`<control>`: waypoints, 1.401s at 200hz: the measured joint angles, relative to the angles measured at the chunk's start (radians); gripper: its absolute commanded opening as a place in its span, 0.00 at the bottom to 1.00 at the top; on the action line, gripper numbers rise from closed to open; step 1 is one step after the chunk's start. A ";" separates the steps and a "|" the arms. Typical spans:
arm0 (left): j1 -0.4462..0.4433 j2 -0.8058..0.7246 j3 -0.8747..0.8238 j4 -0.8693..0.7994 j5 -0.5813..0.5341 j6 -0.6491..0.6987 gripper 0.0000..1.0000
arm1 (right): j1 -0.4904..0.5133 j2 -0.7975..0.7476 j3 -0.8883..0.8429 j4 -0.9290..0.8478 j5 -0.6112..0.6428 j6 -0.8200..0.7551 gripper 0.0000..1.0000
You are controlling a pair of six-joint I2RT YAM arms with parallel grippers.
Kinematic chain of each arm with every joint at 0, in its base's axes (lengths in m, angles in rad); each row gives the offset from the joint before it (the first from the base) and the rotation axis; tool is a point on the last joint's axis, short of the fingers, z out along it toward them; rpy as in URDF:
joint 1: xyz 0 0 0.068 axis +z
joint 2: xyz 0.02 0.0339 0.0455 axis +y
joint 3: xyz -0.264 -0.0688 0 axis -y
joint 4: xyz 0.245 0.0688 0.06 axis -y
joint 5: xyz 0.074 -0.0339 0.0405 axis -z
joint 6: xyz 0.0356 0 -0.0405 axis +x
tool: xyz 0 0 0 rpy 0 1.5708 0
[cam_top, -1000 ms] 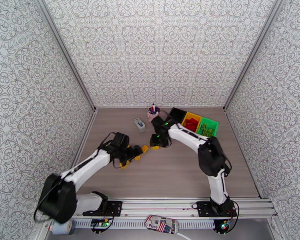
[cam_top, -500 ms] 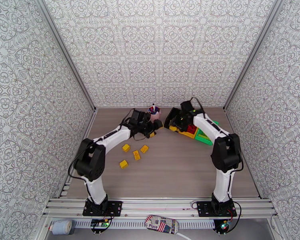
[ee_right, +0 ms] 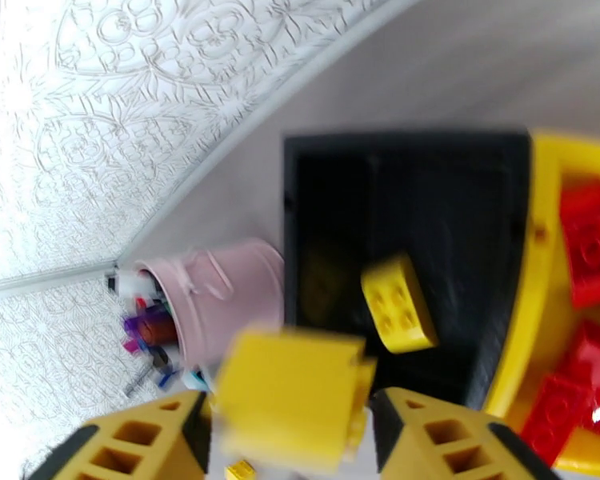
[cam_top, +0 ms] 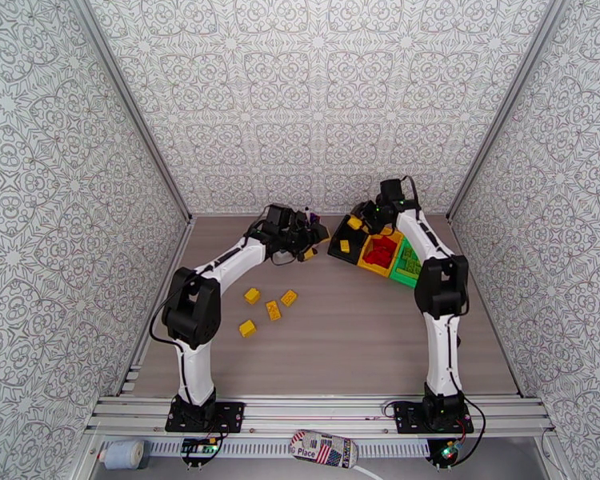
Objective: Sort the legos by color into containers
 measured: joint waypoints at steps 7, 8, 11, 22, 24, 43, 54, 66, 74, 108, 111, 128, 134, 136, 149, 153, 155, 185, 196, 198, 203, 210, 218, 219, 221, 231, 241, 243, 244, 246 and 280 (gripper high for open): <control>0.002 -0.011 -0.003 -0.026 -0.007 0.014 0.84 | 0.000 0.012 0.023 -0.011 -0.002 0.000 0.69; 0.002 -0.014 -0.004 -0.032 -0.010 0.018 0.84 | 0.000 0.013 0.025 -0.012 -0.002 0.002 0.69; 0.003 -0.018 -0.005 -0.043 -0.014 0.024 0.84 | 0.000 0.015 0.030 -0.015 -0.003 0.005 0.69; 0.005 -0.039 -0.005 -0.087 -0.030 0.051 0.84 | 0.000 0.016 0.039 -0.028 -0.006 0.002 0.70; 0.005 -0.045 -0.005 -0.098 -0.036 0.060 0.83 | 0.000 0.016 0.040 -0.030 -0.006 0.002 0.70; 0.006 -0.087 -0.005 -0.175 -0.079 0.110 0.83 | 0.000 0.016 0.042 -0.038 -0.011 -0.004 0.70; 0.007 -0.114 -0.007 -0.219 -0.112 0.143 0.83 | 0.000 0.014 0.037 -0.045 -0.012 -0.012 0.70; 0.008 -0.145 -0.018 -0.262 -0.154 0.173 0.82 | 0.003 0.000 0.014 -0.050 -0.012 -0.023 0.69; 0.009 -0.165 -0.031 -0.292 -0.186 0.192 0.81 | 0.004 -0.018 -0.008 -0.060 -0.012 -0.035 0.69; 0.011 -0.245 -0.103 -0.429 -0.356 0.239 0.79 | 0.037 -0.135 -0.108 -0.109 -0.002 -0.110 0.70; 0.011 -0.251 -0.111 -0.440 -0.371 0.241 0.78 | 0.044 -0.150 -0.118 -0.114 0.002 -0.117 0.70; 0.016 -0.294 -0.164 -0.502 -0.456 0.249 0.77 | 0.091 -0.228 -0.184 -0.135 0.024 -0.161 0.72; 0.018 -0.310 -0.186 -0.520 -0.483 0.249 0.77 | 0.111 -0.253 -0.209 -0.140 0.034 -0.173 0.72; 0.019 -0.316 -0.195 -0.528 -0.494 0.249 0.77 | 0.121 -0.264 -0.220 -0.142 0.039 -0.178 0.72; 0.023 -0.352 -0.244 -0.570 -0.552 0.248 0.78 | 0.173 -0.314 -0.280 -0.150 0.057 -0.203 0.73; 0.024 -0.364 -0.261 -0.579 -0.569 0.248 0.78 | 0.194 -0.328 -0.303 -0.150 0.065 -0.209 0.74; 0.025 -0.370 -0.269 -0.582 -0.575 0.247 0.79 | 0.200 -0.333 -0.311 -0.151 0.068 -0.214 0.74; 0.038 -0.476 -0.418 -0.634 -0.652 0.232 0.80 | 0.351 -0.399 -0.480 -0.155 0.112 -0.239 0.75; 0.047 -0.513 -0.475 -0.643 -0.664 0.222 0.80 | 0.409 -0.412 -0.543 -0.150 0.123 -0.240 0.75; 0.050 -0.522 -0.488 -0.645 -0.666 0.221 0.81 | 0.422 -0.415 -0.558 -0.150 0.126 -0.239 0.75; 0.054 -0.536 -0.513 -0.649 -0.670 0.219 0.81 | 0.447 -0.419 -0.587 -0.145 0.129 -0.239 0.75; 0.059 -0.552 -0.543 -0.650 -0.673 0.215 0.83 | 0.478 -0.425 -0.623 -0.138 0.134 -0.237 0.75; 0.064 -0.568 -0.580 -0.650 -0.673 0.212 0.84 | 0.517 -0.433 -0.669 -0.129 0.141 -0.228 0.75; 0.065 -0.571 -0.586 -0.649 -0.673 0.211 0.85 | 0.524 -0.435 -0.678 -0.125 0.142 -0.225 0.75; 0.066 -0.573 -0.593 -0.649 -0.673 0.211 0.85 | 0.530 -0.437 -0.686 -0.123 0.142 -0.222 0.75; 0.071 -0.588 -0.636 -0.643 -0.670 0.204 0.86 | 0.568 -0.448 -0.740 -0.108 0.143 -0.211 0.75; 0.076 -0.599 -0.674 -0.632 -0.664 0.203 0.88 | 0.600 -0.462 -0.785 -0.095 0.146 -0.193 0.75; 0.077 -0.600 -0.682 -0.629 -0.662 0.204 0.88 | 0.603 -0.464 -0.792 -0.093 0.146 -0.190 0.75; 0.077 -0.601 -0.684 -0.628 -0.661 0.204 0.88 | 0.605 -0.465 -0.795 -0.092 0.146 -0.188 0.75; 0.079 -0.602 -0.691 -0.624 -0.660 0.204 0.88 | 0.612 -0.469 -0.804 -0.087 0.148 -0.184 0.75; 0.122 -0.589 -0.716 -0.558 -0.633 0.241 0.88 | 0.677 -0.517 -0.868 -0.060 0.171 -0.136 0.75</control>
